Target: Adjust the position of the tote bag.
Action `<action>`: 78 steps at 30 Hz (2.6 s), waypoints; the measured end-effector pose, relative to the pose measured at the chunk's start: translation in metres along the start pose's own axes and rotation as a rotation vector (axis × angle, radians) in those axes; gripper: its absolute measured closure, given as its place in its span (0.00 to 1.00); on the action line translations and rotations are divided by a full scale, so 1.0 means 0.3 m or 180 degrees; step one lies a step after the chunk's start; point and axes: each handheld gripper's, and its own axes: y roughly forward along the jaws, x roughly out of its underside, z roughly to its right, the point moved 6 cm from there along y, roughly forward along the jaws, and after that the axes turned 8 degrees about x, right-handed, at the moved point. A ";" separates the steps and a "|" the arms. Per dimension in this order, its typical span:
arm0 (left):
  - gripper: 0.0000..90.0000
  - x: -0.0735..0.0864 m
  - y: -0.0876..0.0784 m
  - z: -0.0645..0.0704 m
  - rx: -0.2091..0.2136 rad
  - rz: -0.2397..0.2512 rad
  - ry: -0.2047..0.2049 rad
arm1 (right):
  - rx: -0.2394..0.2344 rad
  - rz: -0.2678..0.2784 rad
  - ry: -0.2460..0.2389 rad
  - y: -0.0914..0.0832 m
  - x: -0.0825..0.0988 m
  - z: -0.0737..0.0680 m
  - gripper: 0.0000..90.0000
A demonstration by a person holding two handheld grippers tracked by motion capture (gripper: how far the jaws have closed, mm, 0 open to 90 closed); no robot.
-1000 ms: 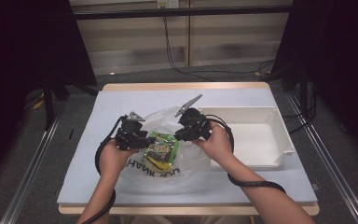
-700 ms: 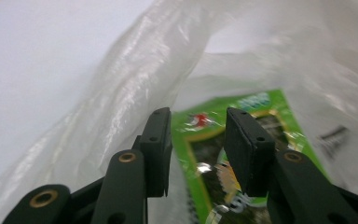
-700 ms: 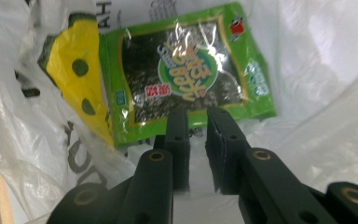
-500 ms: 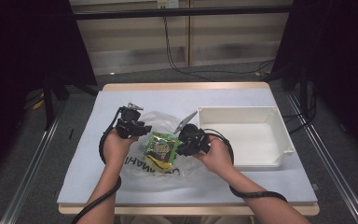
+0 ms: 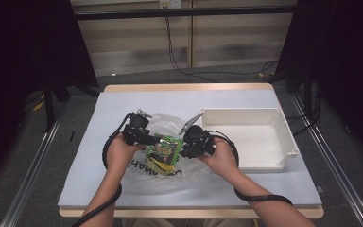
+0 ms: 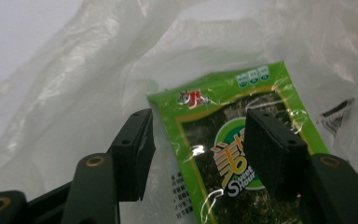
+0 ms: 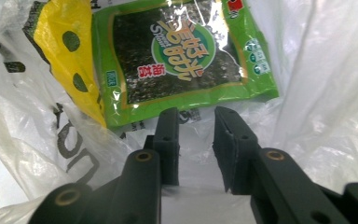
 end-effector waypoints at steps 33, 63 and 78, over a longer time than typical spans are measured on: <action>0.47 0.060 0.104 -0.023 0.0202 -0.0271 -0.0269 | 0.0001 -0.0014 0.0046 0.001 0.003 0.011 0.74; 0.99 0.019 -0.124 0.093 0.0183 0.0339 0.0562 | -0.0258 -0.0020 0.0450 0.004 -0.056 0.066 0.31; 0.99 0.015 -0.135 0.105 0.0302 0.0495 0.0648 | -0.0645 -0.0125 0.0309 0.051 -0.089 0.033 0.55</action>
